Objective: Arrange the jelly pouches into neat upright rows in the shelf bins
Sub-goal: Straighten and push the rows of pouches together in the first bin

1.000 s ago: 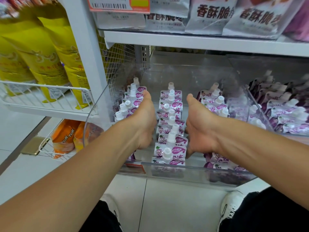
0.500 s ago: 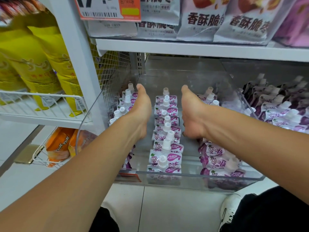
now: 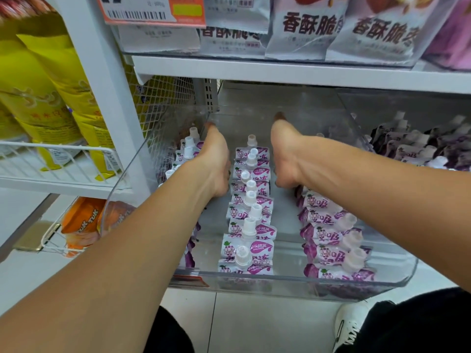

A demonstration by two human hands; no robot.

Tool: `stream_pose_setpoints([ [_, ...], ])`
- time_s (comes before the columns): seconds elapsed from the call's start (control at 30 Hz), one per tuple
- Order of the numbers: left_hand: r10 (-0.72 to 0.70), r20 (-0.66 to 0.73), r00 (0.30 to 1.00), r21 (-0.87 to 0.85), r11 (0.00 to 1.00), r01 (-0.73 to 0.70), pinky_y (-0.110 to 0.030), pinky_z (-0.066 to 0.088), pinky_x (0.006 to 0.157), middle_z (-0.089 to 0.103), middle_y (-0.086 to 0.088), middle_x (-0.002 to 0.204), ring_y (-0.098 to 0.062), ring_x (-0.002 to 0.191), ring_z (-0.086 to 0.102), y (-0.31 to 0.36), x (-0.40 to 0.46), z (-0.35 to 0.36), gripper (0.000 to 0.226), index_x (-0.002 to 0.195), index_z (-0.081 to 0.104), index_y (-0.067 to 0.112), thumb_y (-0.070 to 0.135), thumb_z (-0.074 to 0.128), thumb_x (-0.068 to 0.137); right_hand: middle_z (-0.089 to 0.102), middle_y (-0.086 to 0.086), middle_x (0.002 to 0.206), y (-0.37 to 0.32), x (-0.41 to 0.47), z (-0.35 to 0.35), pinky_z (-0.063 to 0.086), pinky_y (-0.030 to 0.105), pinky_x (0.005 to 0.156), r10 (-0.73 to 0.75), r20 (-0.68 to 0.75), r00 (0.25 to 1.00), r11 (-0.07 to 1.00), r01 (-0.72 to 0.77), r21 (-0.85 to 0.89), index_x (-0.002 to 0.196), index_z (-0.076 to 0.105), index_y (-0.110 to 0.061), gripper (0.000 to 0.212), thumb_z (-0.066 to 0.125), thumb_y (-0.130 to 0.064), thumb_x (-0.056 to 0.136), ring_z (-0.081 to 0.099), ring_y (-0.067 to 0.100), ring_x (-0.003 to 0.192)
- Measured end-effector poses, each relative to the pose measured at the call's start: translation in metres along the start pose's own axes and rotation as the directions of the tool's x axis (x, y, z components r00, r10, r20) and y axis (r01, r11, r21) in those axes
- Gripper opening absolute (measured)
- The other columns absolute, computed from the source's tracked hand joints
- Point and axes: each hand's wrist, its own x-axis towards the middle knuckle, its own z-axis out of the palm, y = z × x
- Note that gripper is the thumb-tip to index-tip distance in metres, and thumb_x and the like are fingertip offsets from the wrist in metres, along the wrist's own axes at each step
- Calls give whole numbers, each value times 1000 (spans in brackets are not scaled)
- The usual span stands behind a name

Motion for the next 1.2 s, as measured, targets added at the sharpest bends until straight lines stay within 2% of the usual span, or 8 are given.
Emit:
stream_pose_setpoints([
  [0.13,-12,1,1000,72,997,12,-45,29,114,37,-5,155,-23,137,43,1,6,5,108,152,33,23,91,11,70,44,3,151,6,36,3,31,51,112,18,-9,1000,1000,-18,22,147,36,-20,112,18,-89,60,51,27,128],
  [0.33,34,-11,999,139,990,-32,-29,47,29,72,-10,107,-20,44,68,2,-5,10,92,142,45,20,84,15,84,68,6,120,-4,17,-3,54,34,76,-2,-52,999,985,-7,-174,125,53,-15,91,18,-85,80,68,23,91],
  [0.5,41,-106,994,121,992,-28,-44,35,107,45,-1,150,-24,130,50,-1,7,10,108,147,39,33,95,12,63,66,3,96,1,19,-5,46,40,80,19,-46,999,977,-29,-212,120,56,-15,86,16,-83,85,61,18,83],
  [0.6,24,-106,994,151,989,-8,-39,49,81,61,-7,133,-24,108,64,-2,7,9,109,143,46,30,96,12,63,66,13,102,1,19,-4,46,45,87,36,-56,998,978,-47,-204,105,54,-8,86,17,-83,84,58,27,83],
  [0.8,29,-69,997,142,990,-19,-29,53,60,66,-10,122,-25,98,68,-2,-2,8,108,143,46,20,92,10,71,56,10,134,0,2,-3,42,50,99,69,-11,998,978,-70,-197,146,37,-9,96,17,-82,86,54,28,120],
  [1.0,3,-95,996,47,999,2,-39,49,88,61,-15,132,-29,111,63,-3,-5,9,103,141,47,14,88,14,76,53,-5,93,2,-12,-7,45,46,86,56,44,997,991,-50,-122,131,46,-8,77,18,-70,96,50,14,84],
  [1.13,-9,-60,998,71,997,13,-35,38,65,51,4,131,-9,102,51,-2,-17,12,93,147,39,16,81,11,86,26,16,158,2,-3,3,11,66,114,95,152,984,995,-89,-46,156,16,-18,99,20,-85,83,28,42,141],
  [1.2,2,-54,999,82,997,2,-34,34,57,53,10,124,-2,96,45,-3,-24,17,85,145,42,14,75,13,92,40,19,150,2,4,-1,14,65,114,104,191,976,995,-104,-10,149,33,-9,104,18,-87,81,38,42,135],
])
